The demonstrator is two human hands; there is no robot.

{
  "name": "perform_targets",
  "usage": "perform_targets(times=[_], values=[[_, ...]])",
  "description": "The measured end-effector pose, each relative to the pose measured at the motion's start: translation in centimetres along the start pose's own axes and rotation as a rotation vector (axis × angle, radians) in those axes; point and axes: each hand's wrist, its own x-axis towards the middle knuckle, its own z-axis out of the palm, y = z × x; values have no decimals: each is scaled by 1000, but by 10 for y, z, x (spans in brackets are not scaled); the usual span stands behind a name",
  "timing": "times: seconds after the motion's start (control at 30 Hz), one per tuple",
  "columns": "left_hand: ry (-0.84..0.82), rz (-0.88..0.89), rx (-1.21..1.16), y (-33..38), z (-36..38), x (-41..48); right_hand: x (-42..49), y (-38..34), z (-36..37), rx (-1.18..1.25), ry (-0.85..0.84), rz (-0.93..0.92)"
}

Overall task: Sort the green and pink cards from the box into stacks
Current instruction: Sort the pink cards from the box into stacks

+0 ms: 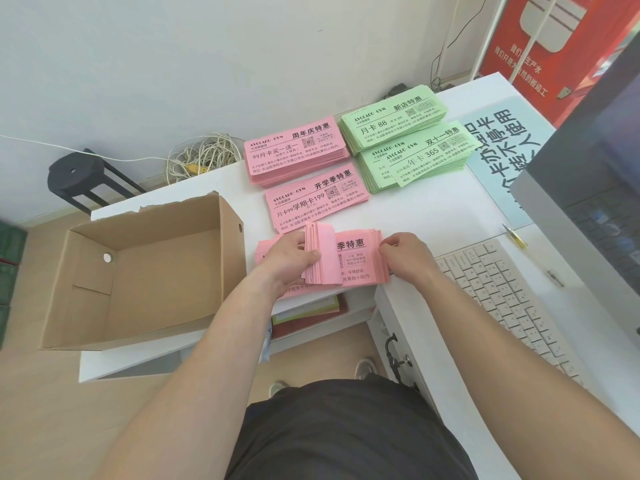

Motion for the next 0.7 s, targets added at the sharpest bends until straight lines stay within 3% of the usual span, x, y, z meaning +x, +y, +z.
perform_targets(times=[0.7], values=[[15,-5,-1,-5,1,4,2,2,1,9,8,6]])
